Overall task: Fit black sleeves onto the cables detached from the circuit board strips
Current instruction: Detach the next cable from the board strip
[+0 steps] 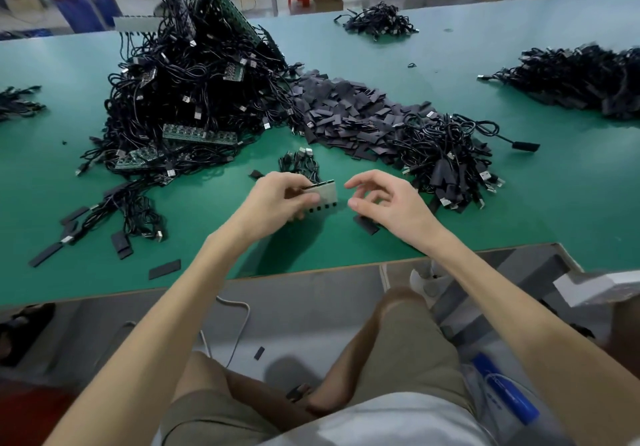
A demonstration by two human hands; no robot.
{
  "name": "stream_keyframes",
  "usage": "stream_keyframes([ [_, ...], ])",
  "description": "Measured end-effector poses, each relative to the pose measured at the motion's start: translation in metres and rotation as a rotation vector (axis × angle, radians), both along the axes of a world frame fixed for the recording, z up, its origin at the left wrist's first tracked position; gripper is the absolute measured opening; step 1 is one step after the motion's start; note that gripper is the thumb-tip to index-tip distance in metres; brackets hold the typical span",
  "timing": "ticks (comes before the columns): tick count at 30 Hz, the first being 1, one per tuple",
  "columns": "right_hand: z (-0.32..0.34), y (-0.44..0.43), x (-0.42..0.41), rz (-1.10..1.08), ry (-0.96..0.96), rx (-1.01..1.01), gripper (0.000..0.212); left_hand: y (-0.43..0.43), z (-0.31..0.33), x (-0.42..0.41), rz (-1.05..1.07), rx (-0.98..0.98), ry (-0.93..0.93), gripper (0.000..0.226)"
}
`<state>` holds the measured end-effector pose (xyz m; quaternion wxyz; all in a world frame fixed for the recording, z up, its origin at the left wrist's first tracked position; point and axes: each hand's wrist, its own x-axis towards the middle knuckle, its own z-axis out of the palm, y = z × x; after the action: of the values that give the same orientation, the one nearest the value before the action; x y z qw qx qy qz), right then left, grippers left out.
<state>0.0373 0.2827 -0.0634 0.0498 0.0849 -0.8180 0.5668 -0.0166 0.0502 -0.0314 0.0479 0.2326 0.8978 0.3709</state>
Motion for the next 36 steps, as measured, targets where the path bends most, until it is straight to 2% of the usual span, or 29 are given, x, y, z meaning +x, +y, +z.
stream_keyframes([
  [3, 0.0, -0.002, 0.001, -0.001, 0.027, 0.037, 0.025, 0.016, -0.004, 0.006, -0.023, -0.02, 0.071, 0.015],
  [6, 0.0, -0.003, 0.001, -0.04, 0.033, 0.066, 0.018, 0.027, -0.007, 0.011, -0.035, 0.005, 0.059, 0.011],
  [17, -0.005, -0.004, 0.001, -0.123, 0.029, 0.076, 0.011, 0.046, -0.021, 0.028, 0.096, 0.036, 0.247, 0.012],
  [36, -0.003, -0.005, 0.004, -0.133, 0.086, 0.196, 0.008, 0.05, -0.028, 0.03, 0.212, 0.109, 0.178, 0.009],
])
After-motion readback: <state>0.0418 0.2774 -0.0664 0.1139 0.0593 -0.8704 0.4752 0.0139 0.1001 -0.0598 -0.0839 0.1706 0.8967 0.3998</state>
